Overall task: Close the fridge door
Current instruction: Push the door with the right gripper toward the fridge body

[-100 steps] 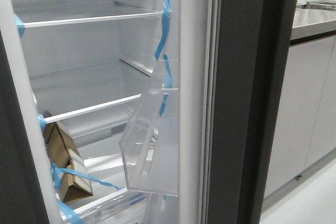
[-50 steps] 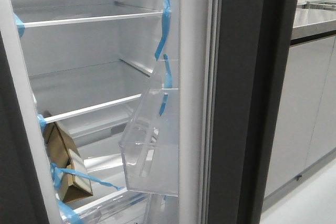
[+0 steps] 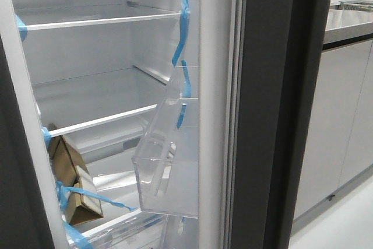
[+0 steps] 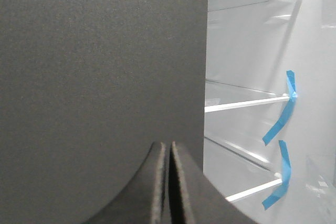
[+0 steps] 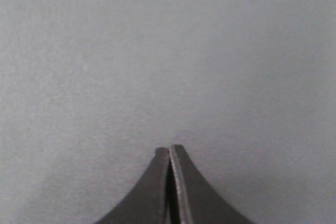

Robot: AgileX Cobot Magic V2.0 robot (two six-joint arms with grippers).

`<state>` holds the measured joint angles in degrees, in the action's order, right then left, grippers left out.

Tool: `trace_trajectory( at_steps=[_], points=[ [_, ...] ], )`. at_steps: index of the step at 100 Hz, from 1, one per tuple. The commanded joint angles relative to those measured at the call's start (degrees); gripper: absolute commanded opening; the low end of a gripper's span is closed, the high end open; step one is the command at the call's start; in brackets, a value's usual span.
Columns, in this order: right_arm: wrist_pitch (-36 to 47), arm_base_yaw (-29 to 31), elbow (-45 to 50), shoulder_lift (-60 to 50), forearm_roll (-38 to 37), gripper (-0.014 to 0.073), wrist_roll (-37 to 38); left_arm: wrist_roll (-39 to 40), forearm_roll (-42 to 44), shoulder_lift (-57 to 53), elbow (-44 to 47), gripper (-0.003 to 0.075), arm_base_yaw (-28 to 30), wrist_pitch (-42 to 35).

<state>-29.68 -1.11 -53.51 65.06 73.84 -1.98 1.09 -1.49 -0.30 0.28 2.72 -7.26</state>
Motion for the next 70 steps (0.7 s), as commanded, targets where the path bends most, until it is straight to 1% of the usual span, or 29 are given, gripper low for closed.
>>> trace_trajectory(
  at_steps=[1,26,37,49,59,70],
  points=[
    [-1.94,-0.09,-3.63,0.32,2.27,-0.0046,-1.92,0.25,-0.23,-0.97,2.01,-0.002,-0.36,-4.18],
    [-0.37,-6.21,-9.27,4.42,2.17,-0.0046,-4.12,0.25,-0.23,-0.97,2.01,-0.002,-0.36,-4.18],
    [2.17,-9.98,-11.45,7.0,1.47,-0.0046,-5.46,0.25,-0.23,-0.97,2.01,-0.002,-0.36,-4.18],
    [8.64,-15.36,-13.83,9.17,0.28,-0.0046,-6.63,0.25,-0.23,-0.97,2.01,-0.002,-0.36,-4.18],
    [16.39,-20.56,-16.13,11.0,-3.91,-0.0046,-6.63,0.25,-0.23,-0.97,2.01,-0.002,-0.36,-4.18],
    [20.22,-24.94,-19.96,15.04,-8.19,-0.0046,-6.63,0.25,-0.23,-0.97,2.01,-0.002,-0.36,-4.18]
  ],
)
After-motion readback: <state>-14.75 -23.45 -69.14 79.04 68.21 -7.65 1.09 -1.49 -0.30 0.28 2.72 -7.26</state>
